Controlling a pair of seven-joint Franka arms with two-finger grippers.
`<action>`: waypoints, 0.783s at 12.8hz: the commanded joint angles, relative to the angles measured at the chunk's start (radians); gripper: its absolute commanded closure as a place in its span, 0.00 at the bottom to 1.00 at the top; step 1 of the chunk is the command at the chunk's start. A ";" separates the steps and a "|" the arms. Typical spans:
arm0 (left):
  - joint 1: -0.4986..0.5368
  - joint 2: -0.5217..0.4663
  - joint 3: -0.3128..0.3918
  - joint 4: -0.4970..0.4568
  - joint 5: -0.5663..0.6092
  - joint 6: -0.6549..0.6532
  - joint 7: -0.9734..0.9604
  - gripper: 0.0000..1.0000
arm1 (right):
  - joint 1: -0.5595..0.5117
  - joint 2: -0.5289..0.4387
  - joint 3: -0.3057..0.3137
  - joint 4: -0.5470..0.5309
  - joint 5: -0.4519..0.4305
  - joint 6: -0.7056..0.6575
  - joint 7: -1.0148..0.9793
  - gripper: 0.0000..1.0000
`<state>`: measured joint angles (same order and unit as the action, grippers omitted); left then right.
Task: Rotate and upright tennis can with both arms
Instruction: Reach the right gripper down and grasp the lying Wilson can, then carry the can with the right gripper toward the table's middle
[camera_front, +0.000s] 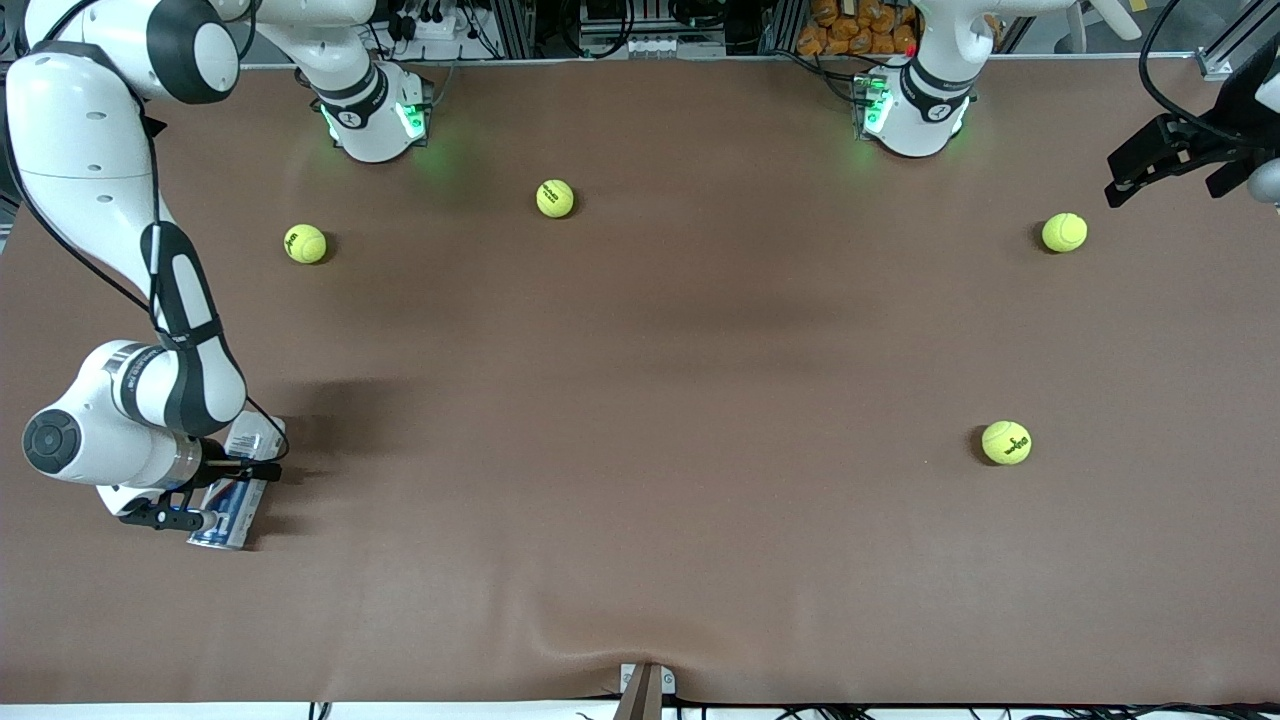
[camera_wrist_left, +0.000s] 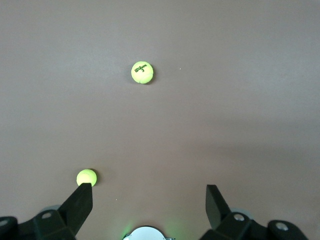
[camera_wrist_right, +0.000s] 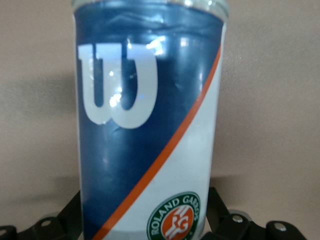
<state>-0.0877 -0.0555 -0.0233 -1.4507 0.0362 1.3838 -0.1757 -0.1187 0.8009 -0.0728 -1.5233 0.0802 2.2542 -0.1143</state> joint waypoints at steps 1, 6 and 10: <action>-0.004 0.003 0.002 0.007 -0.016 -0.012 0.016 0.00 | -0.006 0.018 0.008 0.021 0.020 0.001 -0.089 0.31; -0.007 0.003 0.000 0.007 -0.016 -0.012 0.016 0.00 | 0.071 -0.032 0.018 0.054 0.015 -0.047 -0.286 0.37; -0.004 0.003 0.000 0.006 -0.016 -0.012 0.016 0.00 | 0.276 -0.110 0.019 0.072 0.004 -0.088 -0.306 0.35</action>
<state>-0.0921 -0.0518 -0.0268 -1.4513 0.0338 1.3838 -0.1756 0.0708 0.7386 -0.0420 -1.4354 0.0803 2.2011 -0.3907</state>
